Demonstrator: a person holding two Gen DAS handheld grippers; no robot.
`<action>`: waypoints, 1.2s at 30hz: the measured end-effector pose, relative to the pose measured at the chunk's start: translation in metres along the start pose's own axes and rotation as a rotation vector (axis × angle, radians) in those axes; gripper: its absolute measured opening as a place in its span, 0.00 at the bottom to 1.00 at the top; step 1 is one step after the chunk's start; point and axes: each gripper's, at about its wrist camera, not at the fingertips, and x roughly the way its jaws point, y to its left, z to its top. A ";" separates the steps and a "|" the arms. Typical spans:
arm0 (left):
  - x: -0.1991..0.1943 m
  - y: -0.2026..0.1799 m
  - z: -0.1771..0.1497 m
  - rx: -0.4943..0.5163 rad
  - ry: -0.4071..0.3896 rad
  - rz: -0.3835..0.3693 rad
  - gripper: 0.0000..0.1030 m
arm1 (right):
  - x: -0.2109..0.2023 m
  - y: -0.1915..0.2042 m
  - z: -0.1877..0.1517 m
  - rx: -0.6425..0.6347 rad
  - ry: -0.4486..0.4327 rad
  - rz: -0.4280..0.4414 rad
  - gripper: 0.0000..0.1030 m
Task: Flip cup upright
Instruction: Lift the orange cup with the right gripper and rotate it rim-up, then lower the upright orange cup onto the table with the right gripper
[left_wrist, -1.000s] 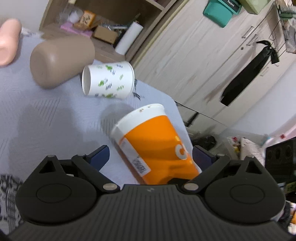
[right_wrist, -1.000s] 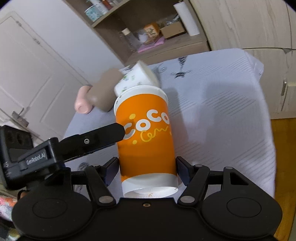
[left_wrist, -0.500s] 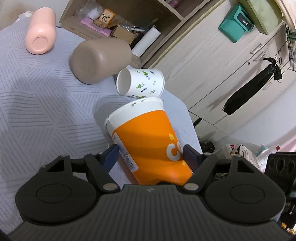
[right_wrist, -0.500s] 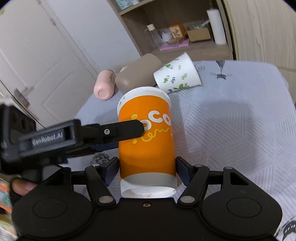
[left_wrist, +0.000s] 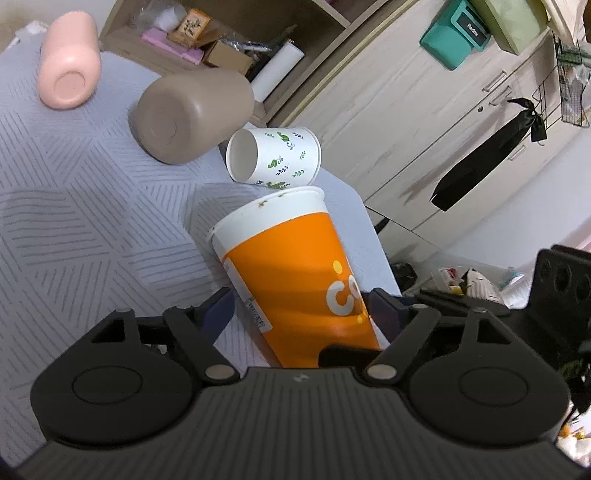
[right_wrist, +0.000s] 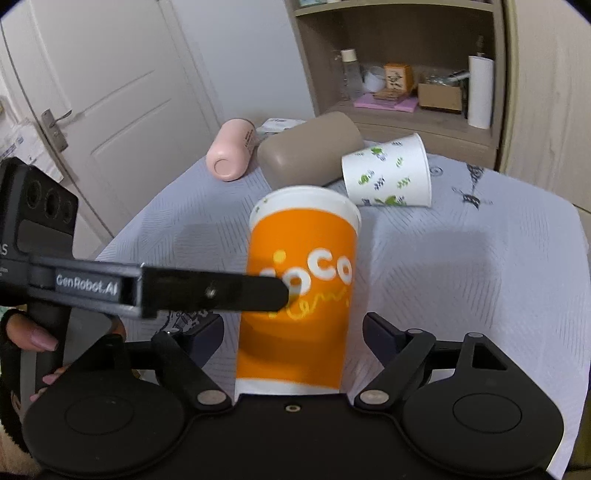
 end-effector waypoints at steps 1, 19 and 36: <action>0.000 0.001 0.001 -0.005 0.003 -0.007 0.81 | 0.001 -0.001 0.003 -0.004 0.006 0.011 0.83; 0.010 -0.004 -0.002 0.060 0.017 0.008 0.83 | 0.006 0.001 -0.001 -0.015 0.029 0.046 0.73; -0.026 -0.033 -0.017 0.221 -0.051 0.023 0.76 | -0.022 0.033 -0.030 -0.164 -0.107 -0.013 0.73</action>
